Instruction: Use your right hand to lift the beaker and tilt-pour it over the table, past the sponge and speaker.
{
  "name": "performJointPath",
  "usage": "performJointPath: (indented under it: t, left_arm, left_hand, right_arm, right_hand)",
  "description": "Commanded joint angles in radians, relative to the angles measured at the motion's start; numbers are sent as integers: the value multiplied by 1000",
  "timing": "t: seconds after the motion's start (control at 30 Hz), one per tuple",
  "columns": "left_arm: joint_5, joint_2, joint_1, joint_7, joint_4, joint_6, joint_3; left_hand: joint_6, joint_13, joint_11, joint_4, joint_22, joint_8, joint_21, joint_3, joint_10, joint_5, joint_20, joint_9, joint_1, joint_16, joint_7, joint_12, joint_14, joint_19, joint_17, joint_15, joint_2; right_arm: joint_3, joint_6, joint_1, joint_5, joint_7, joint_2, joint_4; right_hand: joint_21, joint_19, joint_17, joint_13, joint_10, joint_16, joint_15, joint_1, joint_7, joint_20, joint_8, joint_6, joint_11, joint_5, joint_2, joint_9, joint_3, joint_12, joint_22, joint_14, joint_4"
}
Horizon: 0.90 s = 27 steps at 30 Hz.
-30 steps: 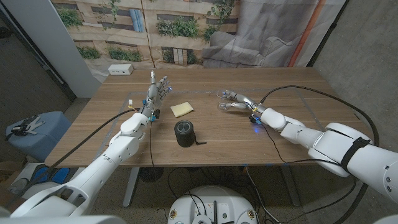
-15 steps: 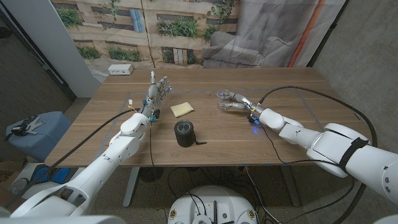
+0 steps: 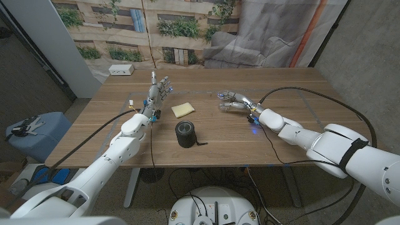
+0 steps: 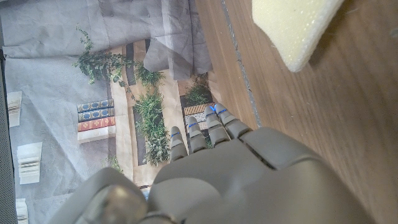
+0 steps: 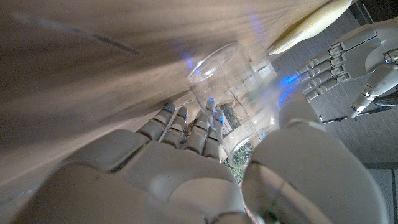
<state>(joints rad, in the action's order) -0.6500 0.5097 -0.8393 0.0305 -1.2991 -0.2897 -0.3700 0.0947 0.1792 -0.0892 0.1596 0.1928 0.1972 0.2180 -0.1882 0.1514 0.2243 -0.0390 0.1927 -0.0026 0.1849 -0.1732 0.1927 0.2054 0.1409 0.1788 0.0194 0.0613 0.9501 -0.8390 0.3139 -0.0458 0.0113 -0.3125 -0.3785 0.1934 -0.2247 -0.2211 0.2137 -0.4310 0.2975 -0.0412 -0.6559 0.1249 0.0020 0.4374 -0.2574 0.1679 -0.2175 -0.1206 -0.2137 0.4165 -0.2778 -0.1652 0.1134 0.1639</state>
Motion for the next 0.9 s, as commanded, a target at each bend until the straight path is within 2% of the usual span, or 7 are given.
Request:
performJointPath:
  t: [0.03, 0.27, 0.6, 0.9]
  left_arm:
    - [0, 0, 0, 0, 0, -1, 0]
    - [0, 0, 0, 0, 1, -1, 0]
    - [0, 0, 0, -1, -1, 0, 0]
    - [0, 1, 0, -1, -1, 1, 0]
  left_hand:
    - [3, 3, 0, -2, 3, 3, 4, -8, 9, 5, -6, 4, 2, 5, -5, 6, 6, 9, 6, 1, 21]
    - [3, 3, -1, -2, 3, 4, 4, -8, 9, 5, -7, 4, 2, 5, -5, 6, 5, 9, 6, 1, 21]
    - [3, 3, 0, -2, 3, 4, 4, -9, 9, 5, -7, 4, 2, 5, -5, 6, 5, 9, 6, 0, 21]
    - [3, 3, 1, -2, 3, 4, 4, -9, 10, 5, -6, 4, 2, 5, -5, 6, 5, 9, 6, 1, 21]
  right_arm:
    - [-12, 2, 5, -10, 11, 9, -2]
    - [-12, -2, 9, 1, 38, 8, -4]
    - [-19, -12, 23, 13, 89, 9, -10]
    - [-38, -52, 35, 28, 147, 3, -26]
  right_hand:
    - [8, -15, -4, 4, -26, 14, -54, -7, 0, 1, 9, -17, 2, 9, 13, -3, 3, -5, -6, 19, -4]
    - [8, -30, -7, 12, -76, 31, -72, -23, 18, -3, 36, -69, 26, 15, 22, -3, 2, -12, -6, 55, -2]
    - [12, -68, -14, 26, -148, 60, -99, -48, 35, -13, 76, -133, 36, 20, 33, -6, -6, -22, -7, 111, -1]
    - [10, -94, -26, 53, -249, 99, -127, -70, 42, -19, 136, -224, 45, 22, 43, -13, -22, -46, -7, 173, -4]
